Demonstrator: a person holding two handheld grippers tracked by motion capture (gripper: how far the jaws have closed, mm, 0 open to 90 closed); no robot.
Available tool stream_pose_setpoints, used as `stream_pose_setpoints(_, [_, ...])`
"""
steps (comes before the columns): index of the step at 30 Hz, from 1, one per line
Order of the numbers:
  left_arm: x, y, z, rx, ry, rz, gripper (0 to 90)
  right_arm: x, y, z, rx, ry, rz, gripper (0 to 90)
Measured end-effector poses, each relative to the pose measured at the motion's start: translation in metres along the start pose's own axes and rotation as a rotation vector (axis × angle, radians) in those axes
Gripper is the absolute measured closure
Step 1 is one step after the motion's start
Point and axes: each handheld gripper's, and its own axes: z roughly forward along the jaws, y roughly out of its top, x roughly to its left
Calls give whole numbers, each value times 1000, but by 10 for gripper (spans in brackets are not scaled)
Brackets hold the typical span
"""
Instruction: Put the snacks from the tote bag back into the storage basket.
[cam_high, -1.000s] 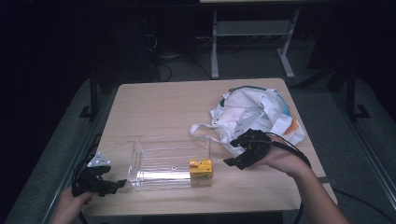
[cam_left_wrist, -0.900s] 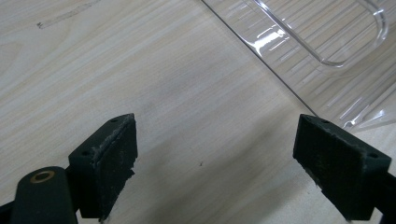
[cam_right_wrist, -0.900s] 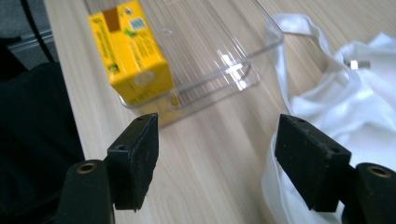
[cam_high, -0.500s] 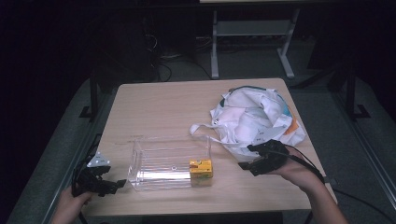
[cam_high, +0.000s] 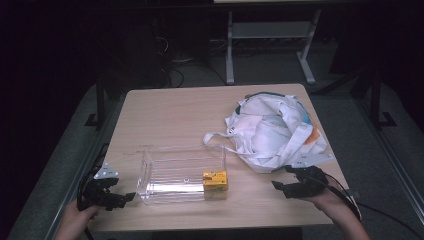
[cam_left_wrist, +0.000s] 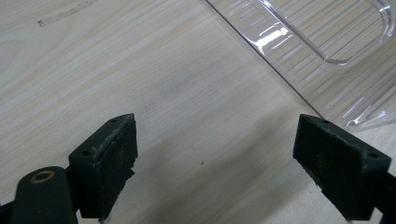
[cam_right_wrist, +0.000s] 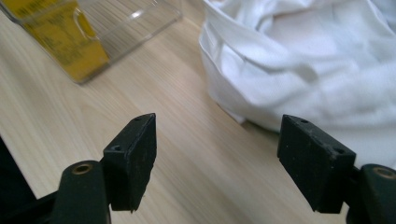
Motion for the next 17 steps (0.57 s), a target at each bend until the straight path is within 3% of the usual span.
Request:
stream_pose_setpoints(7, [0, -1, 1, 3, 1, -2, 137, -6, -26, 1, 13, -51, 62, 275])
stream_pose_setpoints(17, [0, 0, 6, 14, 11, 3, 137, -10, -32, 4, 12, -63, 84, 256])
